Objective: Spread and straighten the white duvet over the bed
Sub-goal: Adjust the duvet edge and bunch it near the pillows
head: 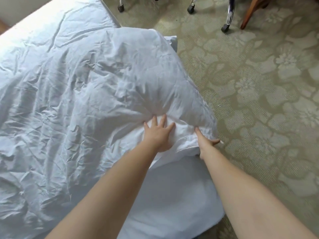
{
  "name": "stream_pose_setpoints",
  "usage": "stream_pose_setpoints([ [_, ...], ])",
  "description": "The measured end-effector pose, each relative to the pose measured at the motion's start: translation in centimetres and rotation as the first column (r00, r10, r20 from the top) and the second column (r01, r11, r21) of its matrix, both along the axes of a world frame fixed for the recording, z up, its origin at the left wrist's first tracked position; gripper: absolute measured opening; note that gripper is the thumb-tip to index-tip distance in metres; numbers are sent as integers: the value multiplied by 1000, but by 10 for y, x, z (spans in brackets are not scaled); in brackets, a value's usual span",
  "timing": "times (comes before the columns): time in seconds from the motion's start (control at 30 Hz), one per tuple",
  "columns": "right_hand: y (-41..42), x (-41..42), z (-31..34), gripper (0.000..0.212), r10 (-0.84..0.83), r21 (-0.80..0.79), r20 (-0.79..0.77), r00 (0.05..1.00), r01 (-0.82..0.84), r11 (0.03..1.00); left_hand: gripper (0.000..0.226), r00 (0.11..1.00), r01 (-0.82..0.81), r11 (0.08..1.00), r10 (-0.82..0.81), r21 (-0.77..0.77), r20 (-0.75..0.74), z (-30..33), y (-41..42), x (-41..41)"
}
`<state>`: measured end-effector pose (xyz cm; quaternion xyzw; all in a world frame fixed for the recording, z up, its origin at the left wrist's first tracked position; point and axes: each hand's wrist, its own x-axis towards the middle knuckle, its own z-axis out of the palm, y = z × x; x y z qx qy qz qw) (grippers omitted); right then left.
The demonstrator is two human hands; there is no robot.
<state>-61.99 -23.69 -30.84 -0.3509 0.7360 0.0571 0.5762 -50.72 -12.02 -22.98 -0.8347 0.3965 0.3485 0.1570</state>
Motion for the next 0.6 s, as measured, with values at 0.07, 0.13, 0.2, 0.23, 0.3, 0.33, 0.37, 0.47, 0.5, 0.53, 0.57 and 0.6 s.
stream_pose_setpoints([
  [0.07,0,-1,-11,125,-38,38,15,999,37,999,86,1000,-6,1000,7,14,-15,-6,3,4],
  [0.13,-2,-1,-18,128,-91,50,11,996,90,995,90,999,-13,999,14,37,-39,-9,5,7],
  [0.2,-6,-1,-14,126,-124,53,14,992,123,991,91,998,-23,999,26,42,-55,-10,6,9],
  [0.23,-8,0,-21,125,-156,79,53,986,152,985,91,997,-31,999,34,41,-63,-10,5,9],
  [0.3,-11,-1,-31,134,-227,214,147,963,193,957,89,995,-56,998,58,28,-86,-8,4,10],
  [0.33,-12,-6,-59,136,-246,256,186,951,195,947,84,992,-77,997,77,7,-100,-6,5,11],
  [0.37,-14,-13,-99,129,-233,265,235,944,168,949,78,989,-101,994,98,-28,-115,-4,6,11],
  [0.47,-15,4,-80,87,-332,308,302,894,239,921,66,966,-231,962,209,-145,-154,9,14,14],
  [0.5,-11,15,-33,72,-341,279,326,881,255,926,66,946,-303,937,274,-173,-172,16,18,15],
  [0.53,-11,24,-11,55,-337,243,342,877,264,933,65,921,-377,905,342,-198,-188,23,22,17],
  [0.57,-8,34,11,43,-344,218,378,860,278,936,63,892,-444,866,405,-231,-201,31,27,19],
  [0.6,-5,45,39,35,-322,200,422,847,260,945,61,860,-507,821,461,-265,-218,39,34,21],
])
